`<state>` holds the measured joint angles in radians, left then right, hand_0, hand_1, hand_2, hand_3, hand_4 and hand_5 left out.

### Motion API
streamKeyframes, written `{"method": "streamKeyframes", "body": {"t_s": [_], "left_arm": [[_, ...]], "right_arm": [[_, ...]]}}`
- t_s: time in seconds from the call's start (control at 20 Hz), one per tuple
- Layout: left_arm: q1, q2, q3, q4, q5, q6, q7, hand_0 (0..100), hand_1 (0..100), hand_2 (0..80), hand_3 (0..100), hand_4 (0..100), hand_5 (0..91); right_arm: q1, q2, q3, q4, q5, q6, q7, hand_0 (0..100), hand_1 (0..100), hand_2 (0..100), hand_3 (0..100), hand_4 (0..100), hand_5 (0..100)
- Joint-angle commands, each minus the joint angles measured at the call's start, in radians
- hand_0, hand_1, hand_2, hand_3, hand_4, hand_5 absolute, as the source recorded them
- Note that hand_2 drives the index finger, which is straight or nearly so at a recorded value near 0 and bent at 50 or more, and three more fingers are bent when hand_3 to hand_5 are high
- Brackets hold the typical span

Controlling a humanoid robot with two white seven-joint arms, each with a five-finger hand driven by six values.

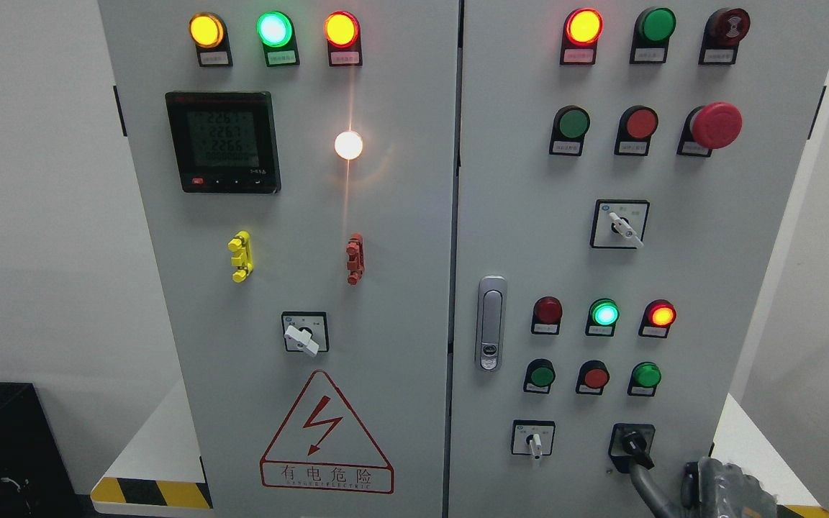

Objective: Flip black knob to close circuit
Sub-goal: 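Twist the black knob with the right hand fingers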

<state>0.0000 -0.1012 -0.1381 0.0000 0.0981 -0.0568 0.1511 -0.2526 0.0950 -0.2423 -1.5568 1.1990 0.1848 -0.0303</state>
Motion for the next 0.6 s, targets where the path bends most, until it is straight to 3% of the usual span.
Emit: {"method": "streamKeyframes", "body": {"t_s": [0.0, 0.55], "left_arm": [[0.023, 0.0, 0.0, -0.029, 0.0, 0.0, -0.001, 12, 56, 0.0, 0, 0, 0.0], [0.021, 0.0, 0.0, -0.029, 0.0, 0.0, -0.001, 12, 56, 0.0, 0, 0, 0.0]], "right_arm": [[-0.005, -0.003, -0.018, -0.002, -0.003, -0.001, -0.003, 0, 0, 89, 100, 97, 98], [-0.004, -0.004, -0.018, -0.011, -0.019, -0.004, -0.003, 0, 0, 89, 100, 97, 98]]}}
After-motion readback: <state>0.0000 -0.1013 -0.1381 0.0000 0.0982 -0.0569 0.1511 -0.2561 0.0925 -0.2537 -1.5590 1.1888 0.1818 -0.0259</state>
